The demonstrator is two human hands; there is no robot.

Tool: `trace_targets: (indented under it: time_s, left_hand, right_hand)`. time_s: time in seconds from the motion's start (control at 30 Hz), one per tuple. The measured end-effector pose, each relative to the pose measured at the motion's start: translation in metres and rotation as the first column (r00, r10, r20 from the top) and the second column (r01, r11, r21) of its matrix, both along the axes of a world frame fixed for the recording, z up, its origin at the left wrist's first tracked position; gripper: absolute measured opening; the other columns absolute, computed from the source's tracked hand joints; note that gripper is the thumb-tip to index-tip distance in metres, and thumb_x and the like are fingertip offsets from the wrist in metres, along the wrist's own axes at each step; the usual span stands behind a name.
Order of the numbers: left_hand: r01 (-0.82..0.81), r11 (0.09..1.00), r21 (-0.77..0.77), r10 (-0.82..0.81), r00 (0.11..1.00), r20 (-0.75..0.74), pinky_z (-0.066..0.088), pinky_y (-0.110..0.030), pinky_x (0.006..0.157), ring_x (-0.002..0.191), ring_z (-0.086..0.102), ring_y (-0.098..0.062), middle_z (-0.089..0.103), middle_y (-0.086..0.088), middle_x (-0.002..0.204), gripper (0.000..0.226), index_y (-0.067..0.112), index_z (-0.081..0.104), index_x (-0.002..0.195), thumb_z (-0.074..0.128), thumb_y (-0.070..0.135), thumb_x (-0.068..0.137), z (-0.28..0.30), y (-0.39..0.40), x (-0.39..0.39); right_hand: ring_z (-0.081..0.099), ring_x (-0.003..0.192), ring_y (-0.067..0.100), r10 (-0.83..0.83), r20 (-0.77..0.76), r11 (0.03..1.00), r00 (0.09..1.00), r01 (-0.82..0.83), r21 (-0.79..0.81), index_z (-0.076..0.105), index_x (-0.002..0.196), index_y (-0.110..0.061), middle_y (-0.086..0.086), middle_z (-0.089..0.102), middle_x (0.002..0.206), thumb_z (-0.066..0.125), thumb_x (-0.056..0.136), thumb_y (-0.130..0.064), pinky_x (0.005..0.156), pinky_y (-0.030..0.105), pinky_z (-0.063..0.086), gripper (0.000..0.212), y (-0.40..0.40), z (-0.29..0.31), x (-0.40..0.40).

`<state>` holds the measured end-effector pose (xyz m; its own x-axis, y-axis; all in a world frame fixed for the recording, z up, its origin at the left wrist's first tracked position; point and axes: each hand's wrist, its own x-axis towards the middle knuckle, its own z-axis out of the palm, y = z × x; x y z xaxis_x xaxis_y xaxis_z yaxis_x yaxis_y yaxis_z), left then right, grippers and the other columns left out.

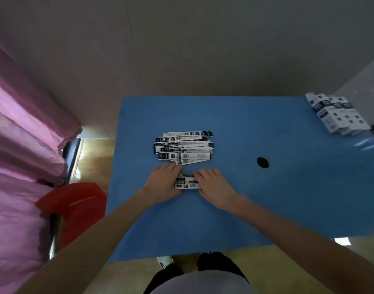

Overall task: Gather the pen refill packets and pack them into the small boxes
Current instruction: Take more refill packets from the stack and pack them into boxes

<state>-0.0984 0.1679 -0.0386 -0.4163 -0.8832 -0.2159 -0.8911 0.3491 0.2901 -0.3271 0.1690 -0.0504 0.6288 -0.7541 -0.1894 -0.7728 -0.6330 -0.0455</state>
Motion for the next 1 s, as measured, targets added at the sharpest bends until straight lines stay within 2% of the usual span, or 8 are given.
trace_targets:
  time_s: [0.13,0.33,0.5,0.57,0.63,0.8,0.9,1.0]
  left_hand:
    - [0.057,0.998,0.025,-0.059,0.993,0.105,0.038,-0.034,0.078,0.108,0.057,-0.023,0.061,-0.002,0.115,0.038,0.016,0.055,0.114,0.066,0.037,0.085,0.002,0.000,-0.013]
    - [0.164,0.985,0.044,-0.170,0.958,0.232,0.035,-0.033,0.070,0.105,0.059,-0.026,0.058,-0.007,0.119,0.027,0.012,0.056,0.115,0.062,0.024,0.092,0.006,0.003,-0.032]
    - [0.155,0.984,0.085,-0.168,0.970,0.175,0.034,-0.034,0.070,0.103,0.061,-0.029,0.063,-0.010,0.116,0.022,0.011,0.050,0.116,0.054,0.018,0.096,0.009,0.008,-0.033]
    - [0.111,0.978,0.175,-0.136,0.981,0.141,0.036,-0.033,0.071,0.100,0.061,-0.031,0.064,-0.012,0.113,0.015,0.011,0.053,0.108,0.050,0.021,0.097,0.013,0.007,-0.034]
    - [0.074,0.956,0.282,-0.114,0.985,0.128,0.039,-0.032,0.071,0.097,0.062,-0.032,0.065,-0.012,0.107,0.018,0.011,0.058,0.104,0.049,0.025,0.098,0.016,0.007,-0.038]
    - [0.020,0.817,0.577,-0.015,1.000,-0.014,0.055,-0.031,0.067,0.066,0.067,-0.021,0.066,-0.005,0.074,0.019,0.013,0.054,0.094,0.052,0.032,0.099,0.021,0.012,-0.054]
    - [0.041,0.753,0.657,0.034,0.994,-0.102,0.058,-0.033,0.065,0.060,0.066,-0.017,0.070,-0.011,0.080,0.036,0.010,0.059,0.095,0.064,0.046,0.096,0.025,0.017,-0.073]
    - [0.047,0.710,0.703,0.091,0.983,-0.158,0.061,-0.036,0.071,0.069,0.070,-0.020,0.074,-0.012,0.087,0.032,0.010,0.060,0.090,0.065,0.041,0.098,0.026,0.024,-0.102]
  right_hand:
    - [0.051,0.118,0.027,-0.018,-0.062,0.999,0.998,0.020,0.026,0.048,0.140,-0.010,0.009,0.050,0.131,0.054,0.101,-0.027,0.099,0.039,0.040,0.042,0.002,0.007,0.008]
    - [0.053,0.115,0.028,-0.036,-0.010,0.995,0.999,0.037,0.097,0.055,0.129,-0.007,0.011,0.052,0.129,0.059,0.098,-0.024,0.092,0.040,0.047,0.036,0.015,0.010,0.002]
    - [0.051,0.118,0.024,-0.113,0.093,0.989,0.989,0.103,0.103,0.058,0.126,-0.013,0.006,0.049,0.137,0.063,0.097,-0.034,0.094,0.038,0.047,0.036,0.021,0.011,-0.014]
    - [0.054,0.111,0.025,-0.138,0.120,0.987,0.983,0.126,0.099,0.060,0.123,-0.013,0.006,0.053,0.129,0.064,0.097,-0.031,0.091,0.040,0.049,0.031,0.021,0.010,-0.017]
    - [0.055,0.106,0.025,-0.177,0.146,0.980,0.973,0.162,0.112,0.062,0.120,-0.014,0.006,0.056,0.120,0.062,0.098,-0.030,0.088,0.040,0.048,0.027,0.023,0.010,-0.019]
    - [0.059,0.104,0.025,-0.229,0.170,0.962,0.958,0.197,0.187,0.066,0.118,-0.016,0.005,0.062,0.111,0.062,0.097,-0.029,0.086,0.036,0.044,0.025,0.024,0.017,-0.034]
    - [0.060,0.103,0.026,-0.213,0.142,0.958,0.967,0.179,0.223,0.067,0.113,-0.015,0.006,0.064,0.108,0.061,0.097,-0.026,0.083,0.039,0.046,0.021,0.026,0.024,-0.055]
    - [0.062,0.101,0.027,-0.196,0.127,0.961,0.972,0.164,0.223,0.067,0.110,-0.017,0.005,0.066,0.106,0.060,0.098,-0.028,0.083,0.043,0.049,0.017,0.034,0.034,-0.084]
